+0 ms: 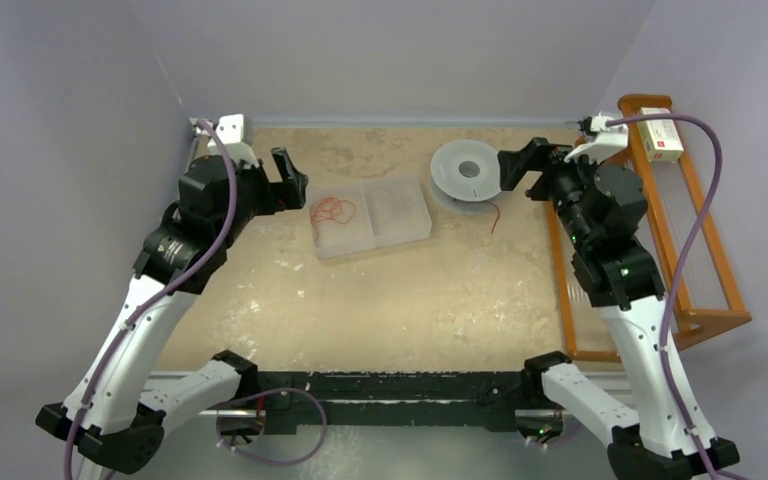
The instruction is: Wrap the cables
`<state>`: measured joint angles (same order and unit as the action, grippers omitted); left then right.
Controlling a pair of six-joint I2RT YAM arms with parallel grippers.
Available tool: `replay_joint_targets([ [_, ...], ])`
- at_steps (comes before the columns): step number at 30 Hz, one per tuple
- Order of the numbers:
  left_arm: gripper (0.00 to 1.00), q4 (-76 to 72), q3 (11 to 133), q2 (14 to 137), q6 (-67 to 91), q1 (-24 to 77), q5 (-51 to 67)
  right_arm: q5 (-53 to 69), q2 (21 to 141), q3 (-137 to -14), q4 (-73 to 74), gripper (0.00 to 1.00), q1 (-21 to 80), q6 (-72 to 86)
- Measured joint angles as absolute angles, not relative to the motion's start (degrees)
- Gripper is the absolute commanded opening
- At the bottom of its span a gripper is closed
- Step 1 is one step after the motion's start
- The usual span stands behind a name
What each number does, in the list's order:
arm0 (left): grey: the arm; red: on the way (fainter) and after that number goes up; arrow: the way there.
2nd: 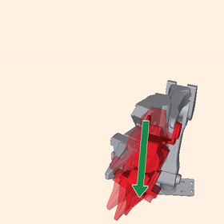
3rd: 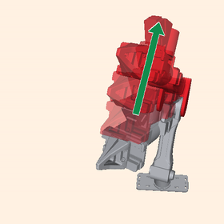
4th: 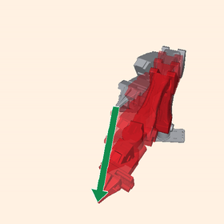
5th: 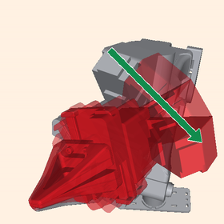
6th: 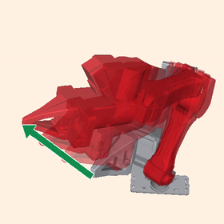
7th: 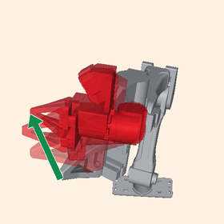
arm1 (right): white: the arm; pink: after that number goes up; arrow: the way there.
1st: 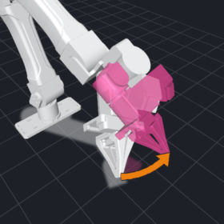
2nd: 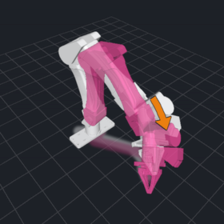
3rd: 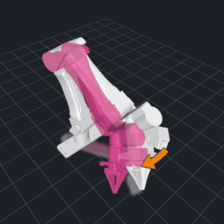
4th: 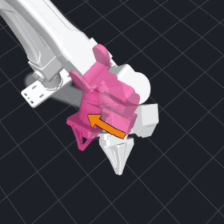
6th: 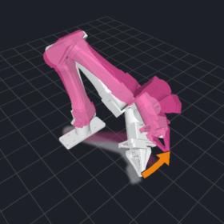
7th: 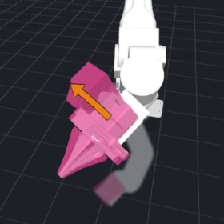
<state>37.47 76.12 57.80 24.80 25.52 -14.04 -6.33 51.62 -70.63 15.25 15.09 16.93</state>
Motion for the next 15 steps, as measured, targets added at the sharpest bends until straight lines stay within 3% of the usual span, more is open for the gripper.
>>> replay_joint_targets([
  [15,0.94,33.6,68.6,53.7,21.9,25.5,-9.8,-6.3,61.2,-70.6,17.8,0.95,15.1,17.7],
])
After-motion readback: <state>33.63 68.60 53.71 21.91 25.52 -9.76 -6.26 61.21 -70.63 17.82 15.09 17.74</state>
